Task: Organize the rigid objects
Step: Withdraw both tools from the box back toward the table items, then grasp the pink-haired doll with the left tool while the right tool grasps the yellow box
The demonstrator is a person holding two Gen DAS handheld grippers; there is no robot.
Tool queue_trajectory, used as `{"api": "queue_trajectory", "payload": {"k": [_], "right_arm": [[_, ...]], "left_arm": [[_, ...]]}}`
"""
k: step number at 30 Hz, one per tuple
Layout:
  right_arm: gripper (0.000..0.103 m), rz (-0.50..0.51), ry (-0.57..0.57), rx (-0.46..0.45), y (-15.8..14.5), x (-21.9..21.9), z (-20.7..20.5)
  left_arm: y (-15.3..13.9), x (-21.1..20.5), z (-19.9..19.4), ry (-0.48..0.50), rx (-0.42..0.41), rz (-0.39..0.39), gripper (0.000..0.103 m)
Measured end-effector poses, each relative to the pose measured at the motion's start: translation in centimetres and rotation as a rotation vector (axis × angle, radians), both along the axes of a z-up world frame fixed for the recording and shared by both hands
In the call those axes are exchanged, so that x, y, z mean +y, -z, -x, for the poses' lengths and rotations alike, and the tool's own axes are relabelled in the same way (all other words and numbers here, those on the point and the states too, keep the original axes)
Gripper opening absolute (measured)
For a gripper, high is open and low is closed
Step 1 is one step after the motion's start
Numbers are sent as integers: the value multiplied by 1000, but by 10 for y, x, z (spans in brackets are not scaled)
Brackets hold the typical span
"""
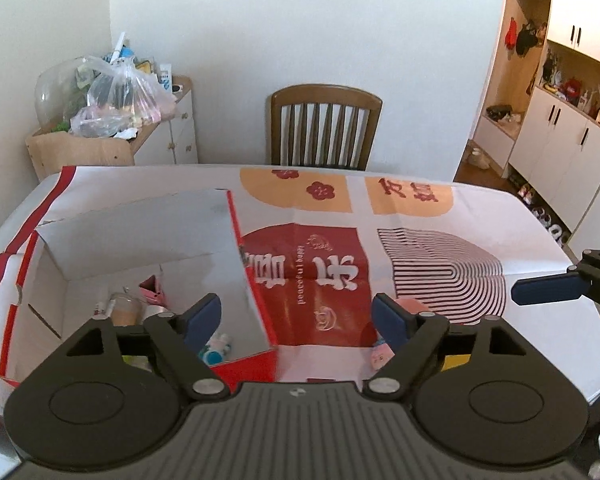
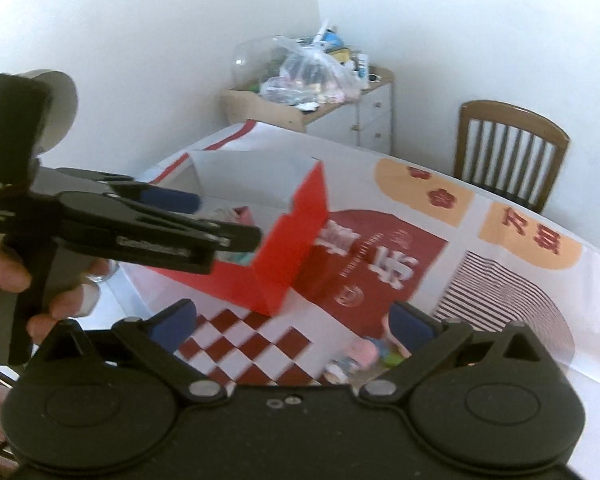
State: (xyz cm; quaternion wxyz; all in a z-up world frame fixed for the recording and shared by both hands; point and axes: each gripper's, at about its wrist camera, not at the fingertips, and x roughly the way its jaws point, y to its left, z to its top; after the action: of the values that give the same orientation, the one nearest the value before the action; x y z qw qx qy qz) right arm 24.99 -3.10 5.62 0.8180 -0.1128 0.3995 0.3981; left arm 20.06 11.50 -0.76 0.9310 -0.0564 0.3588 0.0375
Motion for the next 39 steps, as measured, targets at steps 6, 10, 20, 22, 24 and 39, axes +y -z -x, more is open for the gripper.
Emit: {"api": "queue_trajectory", "payload": {"k": [6, 10, 20, 22, 24, 39], "right_arm": [[103, 6, 58, 24, 13, -40, -10], [103, 27, 91, 36, 27, -62, -16], [103, 75, 132, 61, 67, -91, -32], [103, 85, 133, 58, 74, -93, -35], [103, 100, 144, 73, 83, -94, -40], [99, 131, 196, 159, 136, -78, -62]], "left_arm": [[13, -26, -1, 26, -7, -7, 85], [29, -43, -1, 43, -3, 11, 85], [78, -74, -15, 44, 71, 0, 85], [89, -81, -18, 51, 88, -17, 85], [97, -86, -22, 53, 99, -34, 85], [140, -88, -59, 13, 169, -47, 84]]}}
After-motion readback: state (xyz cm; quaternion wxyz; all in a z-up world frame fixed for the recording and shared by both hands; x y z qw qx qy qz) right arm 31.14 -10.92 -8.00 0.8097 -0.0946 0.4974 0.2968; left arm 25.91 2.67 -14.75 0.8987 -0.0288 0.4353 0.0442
